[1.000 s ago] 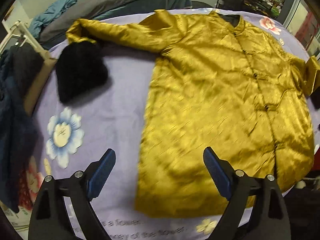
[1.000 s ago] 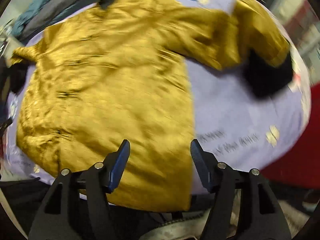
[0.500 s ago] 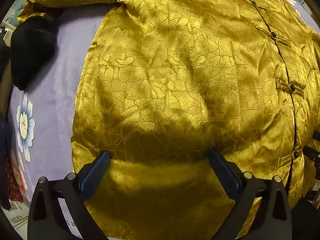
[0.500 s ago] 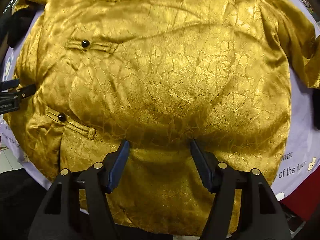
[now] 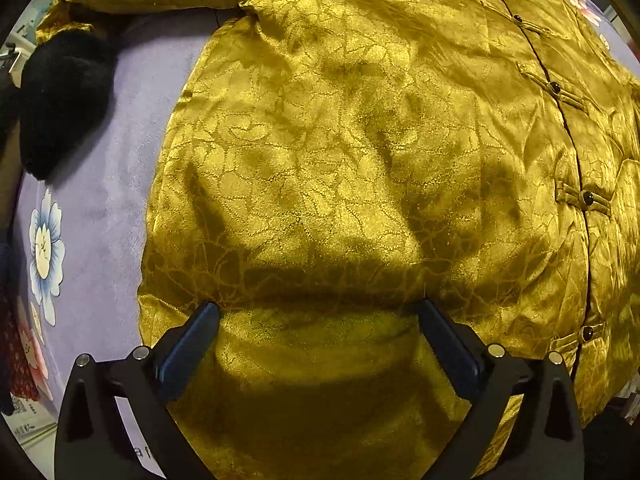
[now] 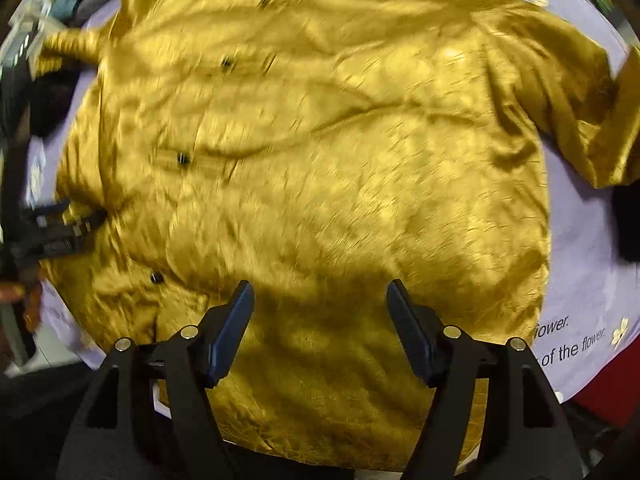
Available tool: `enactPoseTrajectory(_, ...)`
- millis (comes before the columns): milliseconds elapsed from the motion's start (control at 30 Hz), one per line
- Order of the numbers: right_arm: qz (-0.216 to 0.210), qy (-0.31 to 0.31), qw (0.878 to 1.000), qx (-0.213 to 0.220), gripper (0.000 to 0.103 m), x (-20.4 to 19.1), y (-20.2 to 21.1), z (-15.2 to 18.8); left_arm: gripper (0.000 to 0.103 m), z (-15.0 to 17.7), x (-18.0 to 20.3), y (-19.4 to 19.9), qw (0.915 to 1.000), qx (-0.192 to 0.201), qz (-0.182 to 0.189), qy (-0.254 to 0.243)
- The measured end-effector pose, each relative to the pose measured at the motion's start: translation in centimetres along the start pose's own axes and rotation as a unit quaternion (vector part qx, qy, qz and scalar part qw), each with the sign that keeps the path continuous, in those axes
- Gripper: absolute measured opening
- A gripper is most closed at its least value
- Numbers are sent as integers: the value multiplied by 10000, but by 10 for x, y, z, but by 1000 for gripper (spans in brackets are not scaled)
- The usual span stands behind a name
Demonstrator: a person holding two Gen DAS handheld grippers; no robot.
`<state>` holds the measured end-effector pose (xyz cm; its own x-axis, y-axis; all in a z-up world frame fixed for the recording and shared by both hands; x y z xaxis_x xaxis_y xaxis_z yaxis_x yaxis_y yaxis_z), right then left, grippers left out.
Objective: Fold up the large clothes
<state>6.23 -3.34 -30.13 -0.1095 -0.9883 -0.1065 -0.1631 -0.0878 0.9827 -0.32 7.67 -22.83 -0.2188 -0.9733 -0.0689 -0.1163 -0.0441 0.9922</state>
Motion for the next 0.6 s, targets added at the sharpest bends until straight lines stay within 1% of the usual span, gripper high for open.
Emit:
enactPoseTrajectory(33, -138, -284, 9994, 139, 69, 7, 6, -4, 98, 0, 0, 3, 10000, -12, -28, 9)
enactPoseTrajectory(67, -320, -704, 9965, 320, 69, 19, 15, -9, 97, -1, 0, 7, 10000, 2, -58, 7)
enactPoseTrajectory(133, -593, -1510, 9845, 660, 69, 45, 30, -16, 97, -3, 0, 16, 9999, 100, -83, -8)
enactPoseTrajectory(200, -909, -2453, 9585, 1132, 69, 86, 51, -24, 97, -5, 0, 25, 9997, 196, -127, -33)
enactPoseTrajectory(233, -993, -2888, 9422, 1378, 69, 108, 61, -24, 97, -6, 0, 29, 9996, 248, -131, -35)
enactPoseTrajectory(267, -1027, -3152, 9310, 1527, 69, 133, 69, -25, 97, -7, 0, 34, 9995, 296, -130, -30)
enactPoseTrajectory(333, -1143, -3947, 8899, 1980, 69, 192, 89, -22, 97, -8, 0, 42, 9992, 371, -148, -35)
enactPoseTrajectory(367, -1211, -4250, 8705, 2168, 69, 212, 95, -18, 97, -8, 0, 45, 9991, 397, -146, -53)
enactPoseTrajectory(400, -1274, -4493, 8535, 2312, 69, 230, 99, -16, 97, -8, 2, 49, 9989, 434, -159, -97)
enactPoseTrajectory(433, -1279, -4827, 8314, 2436, 69, 264, 107, -11, 97, -8, 5, 54, 9987, 454, -182, -122)
enactPoseTrajectory(500, -1029, -5142, 8129, 2534, 69, 299, 112, 0, 97, -8, 11, 61, 9983, 500, -208, -196)
enactPoseTrajectory(533, -891, -5225, 8070, 2605, 69, 316, 117, 5, 97, -9, 14, 65, 9981, 531, -214, -237)
enactPoseTrajectory(567, -728, -5327, 7983, 2713, 69, 333, 120, 11, 97, -9, 16, 68, 9979, 551, -212, -258)
enactPoseTrajectory(600, -658, -5395, 7929, 2753, 69, 342, 119, 13, 97, -10, 19, 71, 9978, 572, -199, -276)
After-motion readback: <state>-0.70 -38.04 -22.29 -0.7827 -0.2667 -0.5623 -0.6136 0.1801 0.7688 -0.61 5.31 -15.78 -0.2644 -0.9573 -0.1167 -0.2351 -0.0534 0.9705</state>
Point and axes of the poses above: each gripper's, at about its wrist camera, not at the fingertips, and y roughly against the way its jaws point, x to its right, z to its underside, the point moved 5 cm from there along -y, roughly the way its jaws point, and after that the axes turned 2 degrees about x, right-handed, at the moved point
